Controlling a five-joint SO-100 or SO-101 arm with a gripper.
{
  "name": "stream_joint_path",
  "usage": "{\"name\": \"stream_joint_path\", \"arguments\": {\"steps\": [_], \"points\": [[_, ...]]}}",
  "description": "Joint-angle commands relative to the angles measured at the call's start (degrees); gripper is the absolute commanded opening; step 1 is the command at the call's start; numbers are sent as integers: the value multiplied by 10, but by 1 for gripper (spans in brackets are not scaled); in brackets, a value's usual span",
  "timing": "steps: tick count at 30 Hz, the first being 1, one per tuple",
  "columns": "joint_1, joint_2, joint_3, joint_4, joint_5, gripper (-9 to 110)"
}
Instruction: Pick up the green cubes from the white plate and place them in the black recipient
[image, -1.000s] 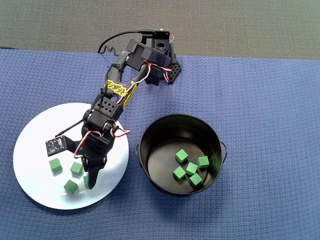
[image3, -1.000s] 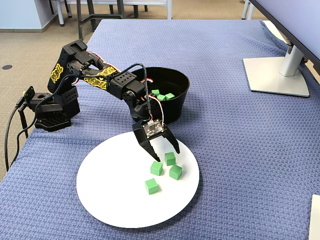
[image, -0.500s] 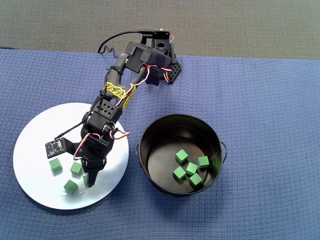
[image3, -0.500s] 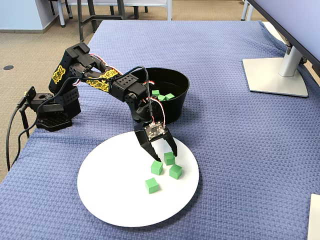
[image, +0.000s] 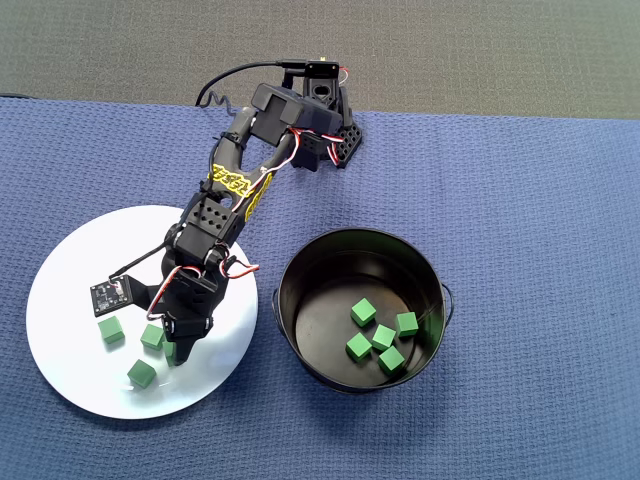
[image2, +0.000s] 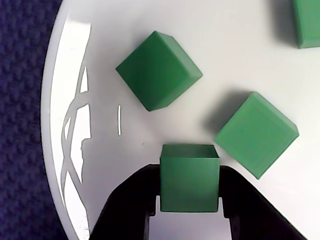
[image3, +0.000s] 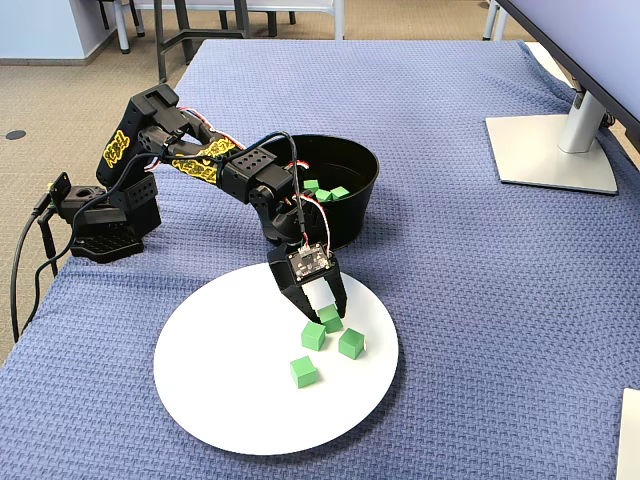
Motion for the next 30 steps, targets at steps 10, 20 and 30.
{"name": "stream_joint_path", "arguments": {"steps": [10, 20, 30], "points": [[26, 263, -3, 134, 129, 0], [11, 564, 126, 226, 255, 0], [-285, 629, 229, 200, 390, 0]]}}
